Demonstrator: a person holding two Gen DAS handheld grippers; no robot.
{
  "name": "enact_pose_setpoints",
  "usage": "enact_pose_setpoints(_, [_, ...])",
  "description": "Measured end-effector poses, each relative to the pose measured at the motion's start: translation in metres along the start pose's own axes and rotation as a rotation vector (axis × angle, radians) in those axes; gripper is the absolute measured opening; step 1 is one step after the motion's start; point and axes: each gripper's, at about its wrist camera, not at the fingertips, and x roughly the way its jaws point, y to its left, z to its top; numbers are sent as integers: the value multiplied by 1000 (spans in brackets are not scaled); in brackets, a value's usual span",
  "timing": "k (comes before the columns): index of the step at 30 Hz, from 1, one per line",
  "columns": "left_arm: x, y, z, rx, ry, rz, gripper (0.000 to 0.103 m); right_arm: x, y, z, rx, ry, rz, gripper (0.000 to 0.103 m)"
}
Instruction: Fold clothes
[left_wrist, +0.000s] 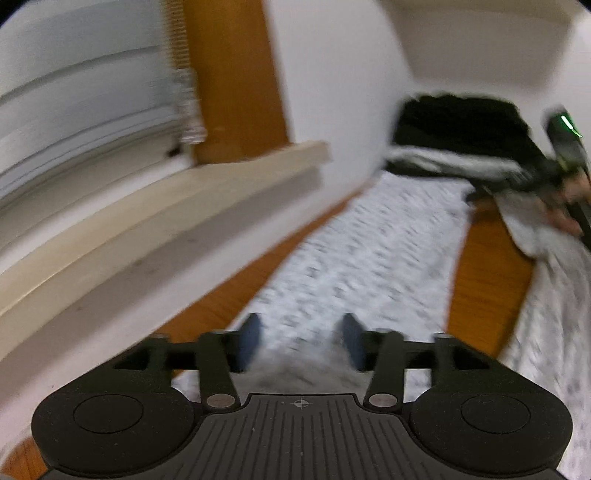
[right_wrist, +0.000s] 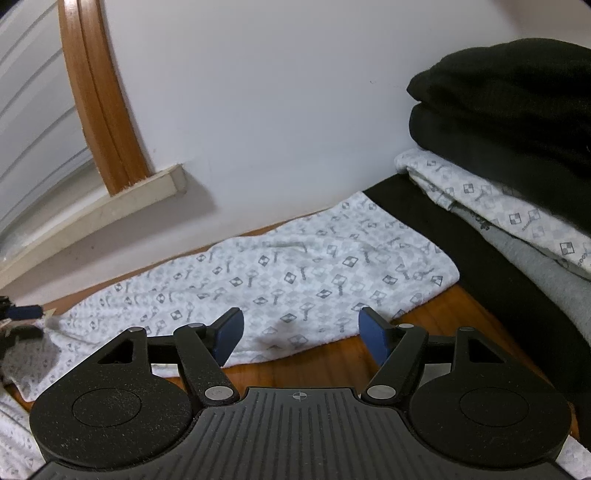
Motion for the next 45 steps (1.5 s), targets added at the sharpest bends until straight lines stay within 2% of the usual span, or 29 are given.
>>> enact_pose_setpoints(3, [9,-11,5,59,34,-9,58,3,4,0,-26,16,-10,69])
enact_pose_setpoints(5, [20,-10,9,76,56,-6,48,3,6,0,-34,19,-13,69])
enact_pose_setpoints(7, [32,1,13,47,78,-25,11,3,5,0,-30,17,-9,69])
enact_pose_setpoints(8, [36,8,14,21,83,-39,8,2,4,0,-26,15,-4,69])
enact_pose_setpoints(10, [41,23,16,-43,78,-60,8,1,3,0,-18,12,5,69])
enact_pose_setpoints(13, [47,32,14,-78,82,-79,8,0,2,0,-10,7,16,69])
enact_pose_setpoints(16, [45,33,12,-79,75,-62,8,0,2,0,-8,8,21,69])
enact_pose_setpoints(20, [24,33,11,-97,9,-39,9,0,2,0,-9,7,21,69])
enact_pose_setpoints(25, [-1,19,2,0,-2,-3,37,0,3,0,-10,7,16,69])
enact_pose_setpoints(28, [-3,16,-5,20,20,-30,44,1,4,0,-15,10,10,69])
enact_pose_setpoints(30, [1,13,-8,26,45,-51,44,1,4,0,-11,11,9,69])
enact_pose_setpoints(33, [4,8,-11,44,59,-46,43,-6,-1,0,31,-40,-21,69])
enact_pose_setpoints(34, [4,7,-12,48,59,-50,37,-10,-4,0,47,-65,-37,68])
enact_pose_setpoints(36, [4,5,-12,57,61,-49,37,-14,-8,1,57,-81,-87,65])
enact_pose_setpoints(38, [4,3,-13,73,69,-48,37,-11,-15,5,71,-44,-129,54])
enact_pose_setpoints(40, [6,2,-13,78,77,-40,37,-3,-27,9,122,15,-141,54])
enact_pose_setpoints(43, [9,5,-13,58,77,-24,37,4,-34,17,136,33,-187,54])
enact_pose_setpoints(45, [10,11,-13,23,65,-7,37,7,-40,21,155,38,-187,53])
